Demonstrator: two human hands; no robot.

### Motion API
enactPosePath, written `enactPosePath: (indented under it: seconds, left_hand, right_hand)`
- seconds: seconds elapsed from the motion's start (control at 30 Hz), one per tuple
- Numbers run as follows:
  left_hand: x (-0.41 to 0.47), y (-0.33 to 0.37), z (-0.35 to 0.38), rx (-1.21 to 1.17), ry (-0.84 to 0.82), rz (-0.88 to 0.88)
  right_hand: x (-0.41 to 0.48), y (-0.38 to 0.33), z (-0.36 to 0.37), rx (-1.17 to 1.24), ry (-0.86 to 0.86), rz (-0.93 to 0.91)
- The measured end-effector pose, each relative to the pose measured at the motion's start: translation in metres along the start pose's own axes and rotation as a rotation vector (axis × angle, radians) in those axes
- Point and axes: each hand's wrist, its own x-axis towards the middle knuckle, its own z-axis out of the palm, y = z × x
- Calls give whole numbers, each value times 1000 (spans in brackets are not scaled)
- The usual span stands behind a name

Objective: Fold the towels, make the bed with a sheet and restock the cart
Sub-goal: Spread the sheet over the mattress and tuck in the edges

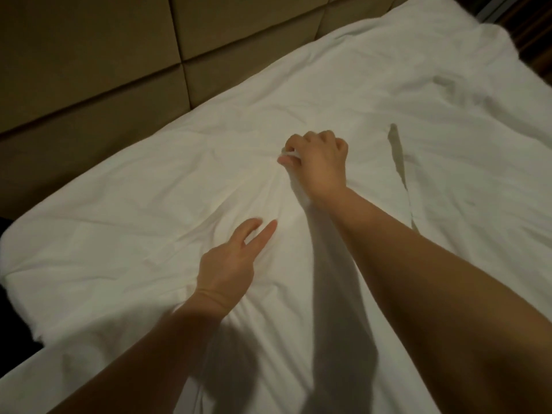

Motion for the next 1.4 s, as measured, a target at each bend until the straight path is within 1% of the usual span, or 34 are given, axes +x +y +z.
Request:
enactPosePath:
  seconds: [0.07, 0.13, 0.17, 0.23, 0.27, 0.3, 0.33, 0.4, 0.43, 0.47, 0.57, 0.7, 0.8, 0.83, 0.9, 0.93, 1.0, 1.07, 1.1, 1.17, 1.23, 1.3, 1.37, 1.4]
  left_hand:
    - [-2, -5, 6, 6, 22, 34]
    - [-2, -7, 9, 4, 29, 29]
    - [-1, -7, 8, 2, 16, 13]
    - [-1, -6, 6, 6, -1, -5]
    - [-1, -5, 6, 12, -7, -8]
    - [-1, -5, 6, 17, -14, -10]
    - [-1, -5, 6, 20, -22, -13]
    - [-1, -6, 7, 1, -44, -35]
    - [-1, -6, 7, -7, -60, -50]
    - [-2, -6, 7, -9, -75, -55]
    - [-1, -9, 9, 3, -126, -47]
    - [-2, -10, 8, 35, -152, -54]
    - [-3, -10, 11, 42, -111, -55]
    - [-4, -10, 12, 49, -88, -50]
    - [-4, -9, 12, 88, -31, -22]
    - [-5, -9, 12, 107, -1, -1]
    - [-5, -6, 12, 125, 49, 30]
    - [-4, -5, 11, 121, 57, 38]
    - [-4, -5, 12, 122, 56, 42]
    - [-4, -9, 14, 111, 50, 49]
    - [-3, -11, 14, 56, -33, 21]
    - [-1, -12, 13, 37, -112, -4]
    - [-1, -12, 14, 52, -140, -22]
    - [-2, -14, 14, 41, -137, -28]
  right_hand:
    - [-6, 10, -6, -78, -25, 55]
    - [-14, 30, -10, -91, -33, 150]
    - [-20, 41, -15, -92, -7, 227]
    - [-30, 67, -18, -149, 114, 382]
    - [-34, 79, -22, -194, 147, 460]
    - [-37, 90, -28, -212, 138, 544]
    - [-35, 100, -34, -191, 83, 639]
    - [-29, 118, -45, -125, -78, 796]
    - [-25, 124, -49, -121, -147, 831]
    - [-20, 129, -52, -128, -173, 839]
    - [-10, 135, -54, -106, -102, 819]
    - [21, 135, -65, 21, 170, 771]
    - [71, 137, -81, 118, 310, 641]
    - [85, 140, -82, 152, 310, 631]
    - [103, 151, -79, 231, 241, 646]
    - [106, 155, -77, 301, 182, 629]
    - [102, 155, -70, 381, 24, 533]
    - [91, 150, -59, 364, -114, 475]
    - [84, 148, -52, 321, -149, 445]
    - [65, 145, -37, 176, -186, 354]
    - [41, 139, -27, 64, -199, 279]
    - [11, 124, -21, 62, -140, 221]
    - [-22, 91, -19, 107, -97, 204]
    - [-40, 73, -16, 101, -112, 206]
